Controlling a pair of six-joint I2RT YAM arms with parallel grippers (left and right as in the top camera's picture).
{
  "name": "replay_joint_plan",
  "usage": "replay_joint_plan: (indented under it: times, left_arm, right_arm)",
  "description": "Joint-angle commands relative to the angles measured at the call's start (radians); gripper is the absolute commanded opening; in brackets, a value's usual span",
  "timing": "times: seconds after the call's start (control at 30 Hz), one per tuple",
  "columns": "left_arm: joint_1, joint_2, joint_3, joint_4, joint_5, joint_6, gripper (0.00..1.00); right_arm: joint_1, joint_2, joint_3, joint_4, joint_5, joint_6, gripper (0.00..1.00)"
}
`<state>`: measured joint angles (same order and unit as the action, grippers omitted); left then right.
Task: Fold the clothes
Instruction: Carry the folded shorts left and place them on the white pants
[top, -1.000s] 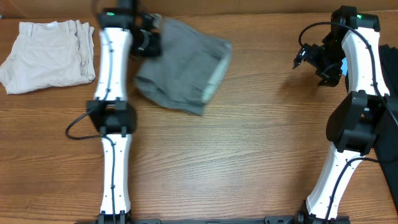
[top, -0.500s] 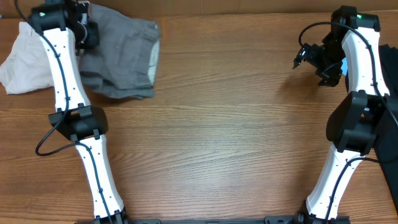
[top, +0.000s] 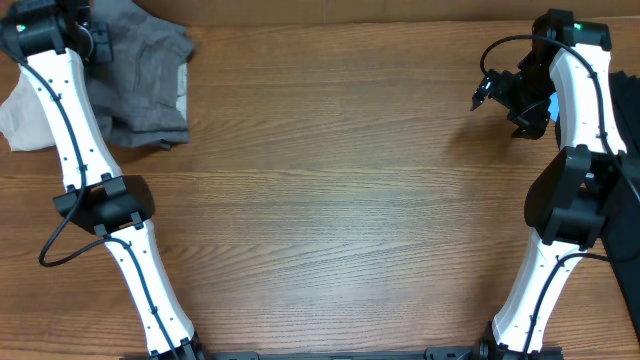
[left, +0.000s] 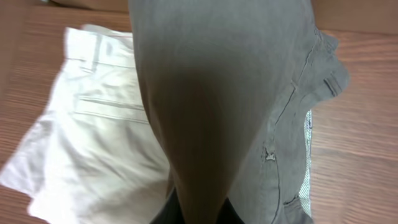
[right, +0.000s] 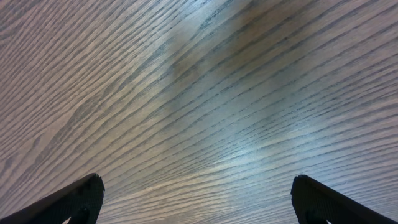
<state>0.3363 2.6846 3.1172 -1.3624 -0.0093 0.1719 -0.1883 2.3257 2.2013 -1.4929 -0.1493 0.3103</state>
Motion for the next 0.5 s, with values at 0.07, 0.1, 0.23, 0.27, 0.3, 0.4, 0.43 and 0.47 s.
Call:
replay_joint_plan:
  times: [0.07,0.1,0.23,0.27,0.3,0.4,0.43,0.47]
  left_arm:
    - [0.05,-0.042,0.005,0.056,-0.014,0.055,0.04]
    - [0.056,-0.042,-0.004,0.066,-0.005,0.077,0.04]
    - [0.069,-0.042,-0.027,0.106,0.0,0.095,0.04]
    - [0.072,-0.042,-0.031,0.117,0.0,0.095,0.04]
    - [0.074,-0.042,-0.036,0.129,-0.001,0.096,0.04]
    - [0.082,-0.042,-0.048,0.159,-0.001,0.103,0.04]
    - [0.084,-0.042,-0.056,0.17,-0.002,0.104,0.04]
    - [0.089,-0.042,-0.068,0.182,-0.002,0.106,0.04]
  right_arm:
    - [0.002,-0.016,0.019,0.003,0.007,-0.003,1.0]
    - [0.002,-0.016,0.019,0.003,0.007,-0.003,1.0]
    - [0.002,-0.016,0.019,0.003,0.007,-0.003,1.0]
    - [0.002,-0.016,0.019,0.003,0.007,-0.003,1.0]
    - [0.002,-0.016,0.019,0.003,0.007,-0.003,1.0]
    - [0.002,-0.016,0.019,0.003,0.007,-0.003,1.0]
    - [0.002,-0.016,0.019,0.003,0.007,-0.003,1.0]
    - [0.002,-0.016,0.019,0.003,0.007,-0.003,1.0]
